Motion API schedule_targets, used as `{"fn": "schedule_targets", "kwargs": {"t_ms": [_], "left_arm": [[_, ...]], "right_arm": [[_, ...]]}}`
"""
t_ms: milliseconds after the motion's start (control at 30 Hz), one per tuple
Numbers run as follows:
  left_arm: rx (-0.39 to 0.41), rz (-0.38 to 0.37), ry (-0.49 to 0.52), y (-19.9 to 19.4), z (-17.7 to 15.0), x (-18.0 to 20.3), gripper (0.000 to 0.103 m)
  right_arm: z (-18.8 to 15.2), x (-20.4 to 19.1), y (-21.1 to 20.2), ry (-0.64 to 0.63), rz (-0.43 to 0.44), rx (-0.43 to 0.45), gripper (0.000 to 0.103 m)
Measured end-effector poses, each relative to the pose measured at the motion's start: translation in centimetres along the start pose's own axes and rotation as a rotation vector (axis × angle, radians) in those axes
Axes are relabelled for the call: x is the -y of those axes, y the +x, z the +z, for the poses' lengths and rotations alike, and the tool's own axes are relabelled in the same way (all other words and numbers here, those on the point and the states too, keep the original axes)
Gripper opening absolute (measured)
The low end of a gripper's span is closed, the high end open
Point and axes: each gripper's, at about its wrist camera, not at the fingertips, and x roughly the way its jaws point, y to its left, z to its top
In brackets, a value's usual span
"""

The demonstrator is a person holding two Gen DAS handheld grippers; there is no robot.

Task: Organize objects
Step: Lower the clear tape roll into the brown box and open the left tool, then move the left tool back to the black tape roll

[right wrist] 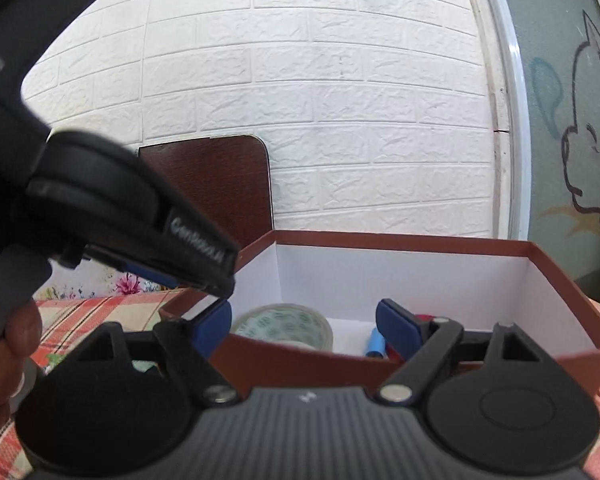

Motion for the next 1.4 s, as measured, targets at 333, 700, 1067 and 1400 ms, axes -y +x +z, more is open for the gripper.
{"fn": "schedule_targets", "kwargs": {"t_ms": [333,700,1067,1400], "left_arm": [[-0.041,0.029,-0.034,-2.5,-3.2,-2.6,0.039],[-0.109,0.115,-0.100,-3.0,-7.3,-7.5,0.043],[-0.169,0.163,-0.169,-2.2,-11.0,-11.1,0.046],[-0.117,0.174,-0.360,-3.5,-11.9,-17.6,0.045]], "right_arm": [[-0.6,-1.7,-2.9,-0.017,0.029,-0.041,0.082],[-3.8,-5.4,-2.6,0.017,0.145,-0.257,0.077],[-7.0,-6.6,-1.0,-0.011,0.124,-0.367,0.070],[-7.1,-7.0,-1.2,-0.044,0.113,-0.372,0.070]]}}
